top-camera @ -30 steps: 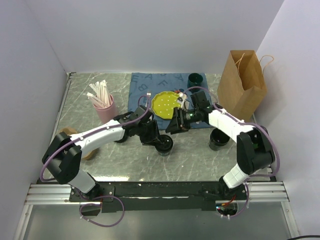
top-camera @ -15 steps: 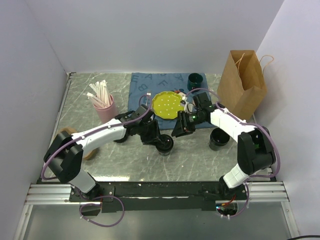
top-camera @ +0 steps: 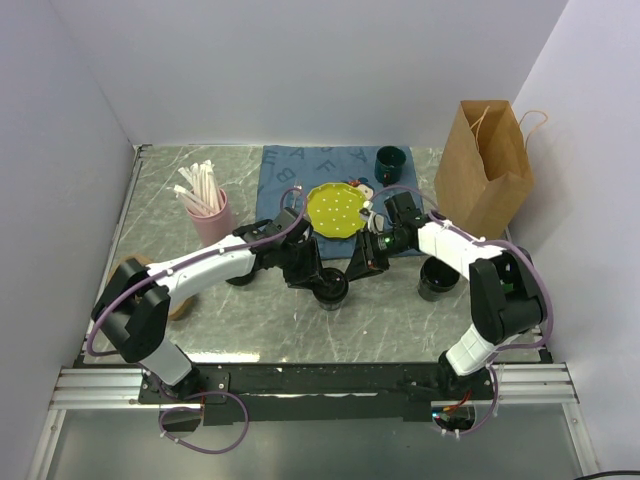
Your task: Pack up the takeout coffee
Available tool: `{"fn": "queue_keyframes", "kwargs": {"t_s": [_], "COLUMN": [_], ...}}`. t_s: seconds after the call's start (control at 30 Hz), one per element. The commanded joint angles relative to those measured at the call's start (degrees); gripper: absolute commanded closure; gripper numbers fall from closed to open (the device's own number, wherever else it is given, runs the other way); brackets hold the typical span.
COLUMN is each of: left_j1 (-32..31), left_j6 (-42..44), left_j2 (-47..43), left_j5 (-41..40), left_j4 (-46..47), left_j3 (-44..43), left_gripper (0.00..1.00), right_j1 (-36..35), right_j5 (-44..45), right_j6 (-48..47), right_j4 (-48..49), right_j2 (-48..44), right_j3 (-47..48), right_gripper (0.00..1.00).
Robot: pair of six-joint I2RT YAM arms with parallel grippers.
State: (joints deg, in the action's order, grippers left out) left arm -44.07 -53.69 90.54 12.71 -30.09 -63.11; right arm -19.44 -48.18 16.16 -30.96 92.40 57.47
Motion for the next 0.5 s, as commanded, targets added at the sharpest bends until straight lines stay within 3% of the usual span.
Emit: {"fn": "queue_keyframes", "kwargs": {"t_s": [0.0,0.2,0.47], "left_j1": [-0.22,-0.31,-0.31], "left_j6": [3.07,2.54,2.1], "left_j2": [4.82,4.64,4.47], "left_j5": [-8.4,-8.14,-7.88], "left_j4": [-9.46,-8.76,-8.15], "left_j3": [3.52,5.36,7.47], "left_gripper": [0.53,0.54,0.54], "right_j1": [0.19,0.19,0.19], "right_j5": [0.37,-2.26,-0.6], "right_j6": [2.11,6.68,7.39], "right_j4": [6.33,14.6,20.58], "right_j2": [0.59,0.32,1.11], "right_j3": [-3.58,-10.44,-15.72], "right_gripper": [0.73,0.86,0.9]}}
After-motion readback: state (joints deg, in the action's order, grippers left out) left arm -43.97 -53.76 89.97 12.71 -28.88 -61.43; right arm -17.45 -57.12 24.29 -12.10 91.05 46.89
